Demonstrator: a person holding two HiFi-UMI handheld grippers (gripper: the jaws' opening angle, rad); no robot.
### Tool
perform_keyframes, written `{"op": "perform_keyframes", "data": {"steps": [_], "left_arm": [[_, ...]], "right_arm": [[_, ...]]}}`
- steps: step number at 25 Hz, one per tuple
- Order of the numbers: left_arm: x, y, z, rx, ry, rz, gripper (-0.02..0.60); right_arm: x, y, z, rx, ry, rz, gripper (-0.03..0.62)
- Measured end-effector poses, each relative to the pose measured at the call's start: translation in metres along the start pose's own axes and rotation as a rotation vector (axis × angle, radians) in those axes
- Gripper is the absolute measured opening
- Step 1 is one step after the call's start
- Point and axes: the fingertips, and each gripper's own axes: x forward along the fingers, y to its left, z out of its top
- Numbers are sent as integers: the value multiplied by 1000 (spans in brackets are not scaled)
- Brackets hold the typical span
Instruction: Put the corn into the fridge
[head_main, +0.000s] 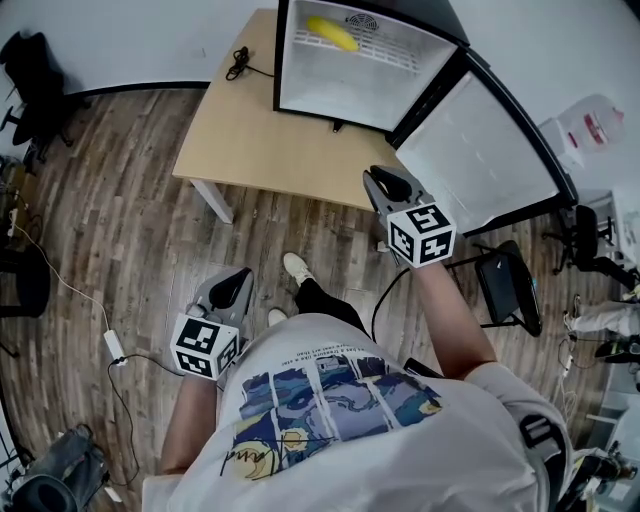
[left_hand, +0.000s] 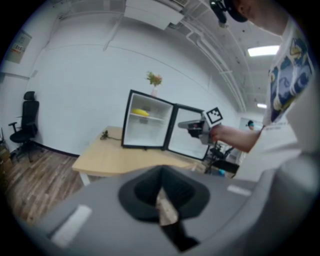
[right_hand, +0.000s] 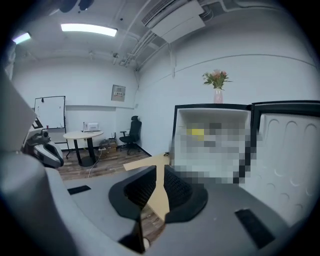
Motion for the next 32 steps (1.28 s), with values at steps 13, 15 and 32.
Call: {"op": "perform_keyframes", "data": {"steps": [13, 15, 32], "left_arm": [[-6, -12, -12, 16, 1, -32, 9], [-8, -11, -13, 14, -1, -26, 9], [-27, -9, -27, -15, -10, 12, 9]], "right_arm": [[-41, 54, -32, 36, 7, 49, 26], [-41, 60, -32, 32, 9, 62, 26], [-38, 91, -20, -37, 7, 133, 18]]}}
